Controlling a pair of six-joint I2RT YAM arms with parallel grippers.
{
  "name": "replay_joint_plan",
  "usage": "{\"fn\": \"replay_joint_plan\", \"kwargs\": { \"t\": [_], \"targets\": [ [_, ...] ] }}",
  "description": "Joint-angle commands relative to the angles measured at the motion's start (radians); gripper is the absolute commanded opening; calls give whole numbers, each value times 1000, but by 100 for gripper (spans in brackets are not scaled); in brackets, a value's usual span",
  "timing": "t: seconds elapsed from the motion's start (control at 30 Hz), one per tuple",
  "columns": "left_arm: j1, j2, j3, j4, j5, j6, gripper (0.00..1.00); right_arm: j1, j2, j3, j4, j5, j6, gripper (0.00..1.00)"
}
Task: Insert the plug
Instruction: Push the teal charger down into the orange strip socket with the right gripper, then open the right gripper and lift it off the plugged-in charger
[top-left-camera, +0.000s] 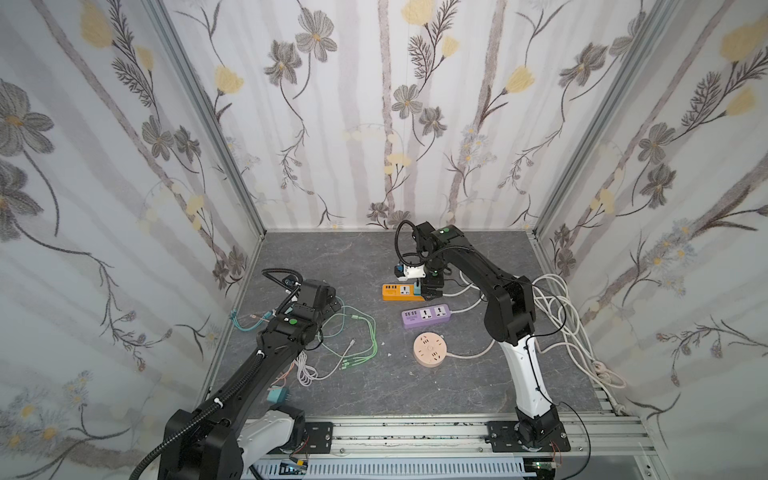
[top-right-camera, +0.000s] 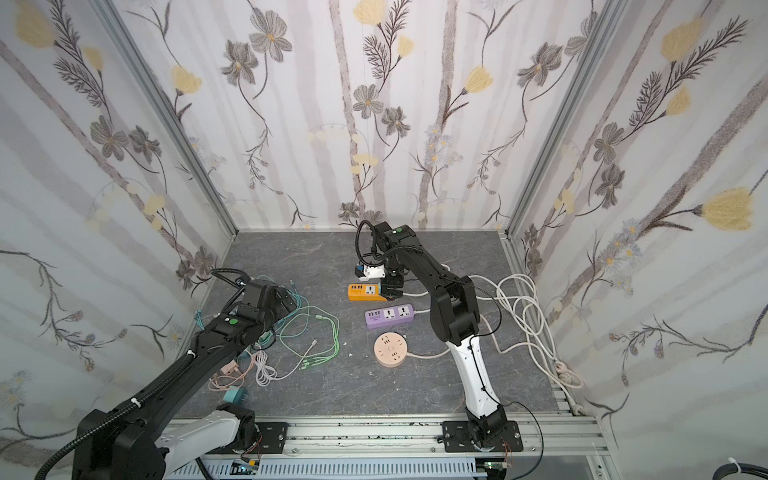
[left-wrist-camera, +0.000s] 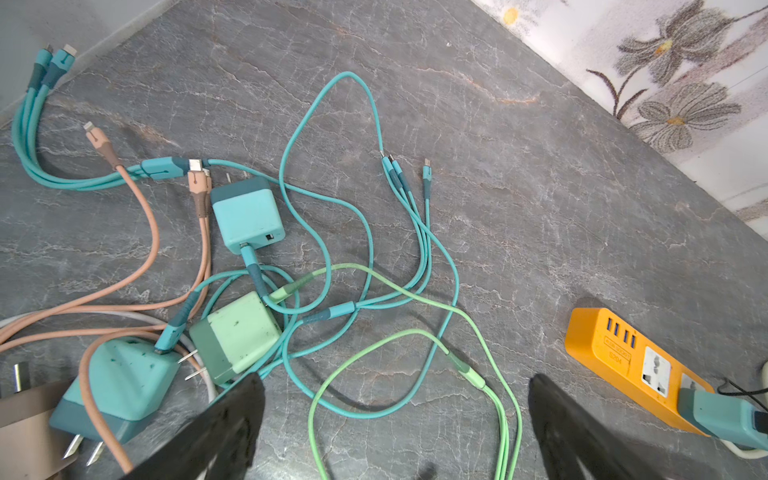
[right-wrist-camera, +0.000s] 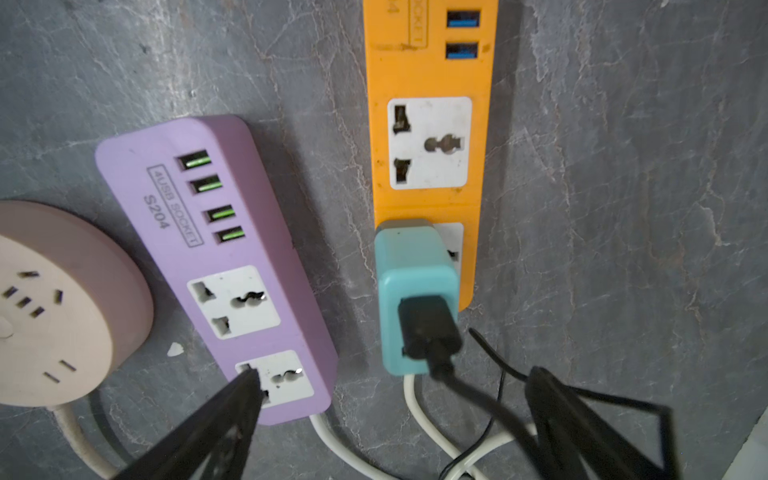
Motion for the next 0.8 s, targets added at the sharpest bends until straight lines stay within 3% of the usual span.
{"fn": "replay_joint_plan", "kwargs": {
  "t": [0.0, 0.43, 0.77],
  "targets": [
    [1, -9, 2, -4, -26, 0, 100, -6, -27, -29, -30, 6, -31, 99],
    [-6, 45, 37, -15, 42, 22, 100, -27, -103, -115, -58, -45, 0, 99],
    [-63, 190, 115, -101, 10, 31, 100, -28, -304, -332, 181, -146, 169, 99]
  ]
}}
